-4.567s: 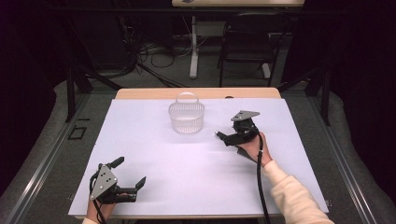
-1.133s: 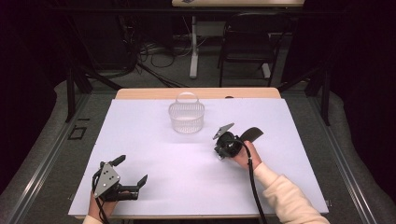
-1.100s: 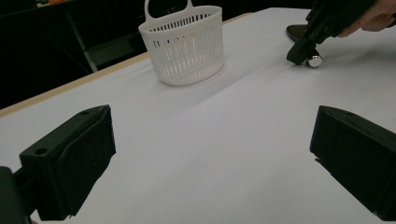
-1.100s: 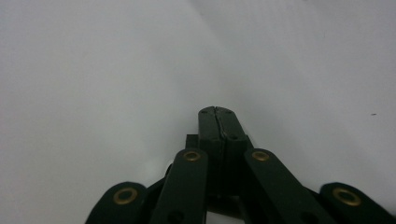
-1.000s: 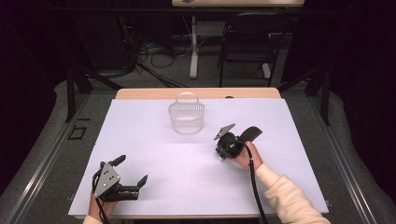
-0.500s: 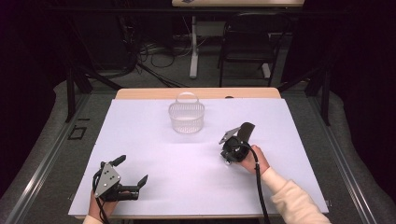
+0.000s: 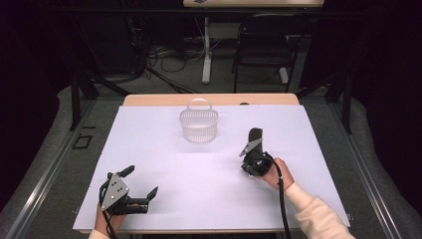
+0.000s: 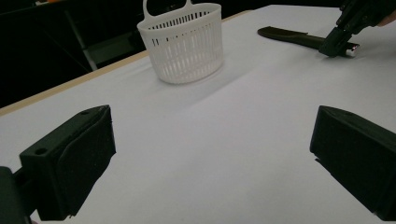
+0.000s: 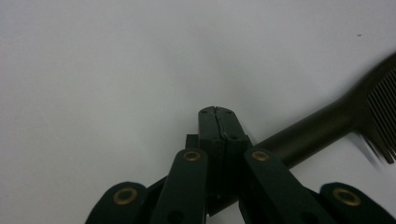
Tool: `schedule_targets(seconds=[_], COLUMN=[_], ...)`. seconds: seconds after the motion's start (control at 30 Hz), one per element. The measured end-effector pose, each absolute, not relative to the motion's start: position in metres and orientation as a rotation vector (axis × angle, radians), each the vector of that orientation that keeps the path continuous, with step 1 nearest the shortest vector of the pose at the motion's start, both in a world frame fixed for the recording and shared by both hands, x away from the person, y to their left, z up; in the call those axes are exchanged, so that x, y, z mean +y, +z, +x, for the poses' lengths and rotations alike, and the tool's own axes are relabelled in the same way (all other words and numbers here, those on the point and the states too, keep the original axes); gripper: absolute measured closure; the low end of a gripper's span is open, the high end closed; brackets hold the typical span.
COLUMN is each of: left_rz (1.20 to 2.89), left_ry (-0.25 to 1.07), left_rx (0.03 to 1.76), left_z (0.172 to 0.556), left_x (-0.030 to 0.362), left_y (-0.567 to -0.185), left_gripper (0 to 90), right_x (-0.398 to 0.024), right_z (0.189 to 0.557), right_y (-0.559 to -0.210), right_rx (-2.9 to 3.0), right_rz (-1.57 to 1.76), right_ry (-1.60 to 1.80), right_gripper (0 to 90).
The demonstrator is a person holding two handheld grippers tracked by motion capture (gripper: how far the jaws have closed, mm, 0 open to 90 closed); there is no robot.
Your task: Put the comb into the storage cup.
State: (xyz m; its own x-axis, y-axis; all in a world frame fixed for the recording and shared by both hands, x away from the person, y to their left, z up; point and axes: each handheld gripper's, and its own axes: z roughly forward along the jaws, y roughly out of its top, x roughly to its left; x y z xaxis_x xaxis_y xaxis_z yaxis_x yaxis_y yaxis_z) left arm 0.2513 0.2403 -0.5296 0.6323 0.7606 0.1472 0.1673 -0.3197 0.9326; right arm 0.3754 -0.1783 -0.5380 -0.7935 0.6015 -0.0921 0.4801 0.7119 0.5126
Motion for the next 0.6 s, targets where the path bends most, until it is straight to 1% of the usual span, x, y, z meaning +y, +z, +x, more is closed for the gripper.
schedule_targets(seconds=[0.6], left_rz=[1.833], left_ry=[0.724], left_rx=[0.743], left_z=[0.251], left_x=[0.240], left_y=[-0.530], left_gripper=[0.0], right_x=[-0.204], right_z=[0.375], right_y=[-0.534], right_rx=[2.626], right_rz=[0.937], right_ry=[0.666], right_gripper=[90.0])
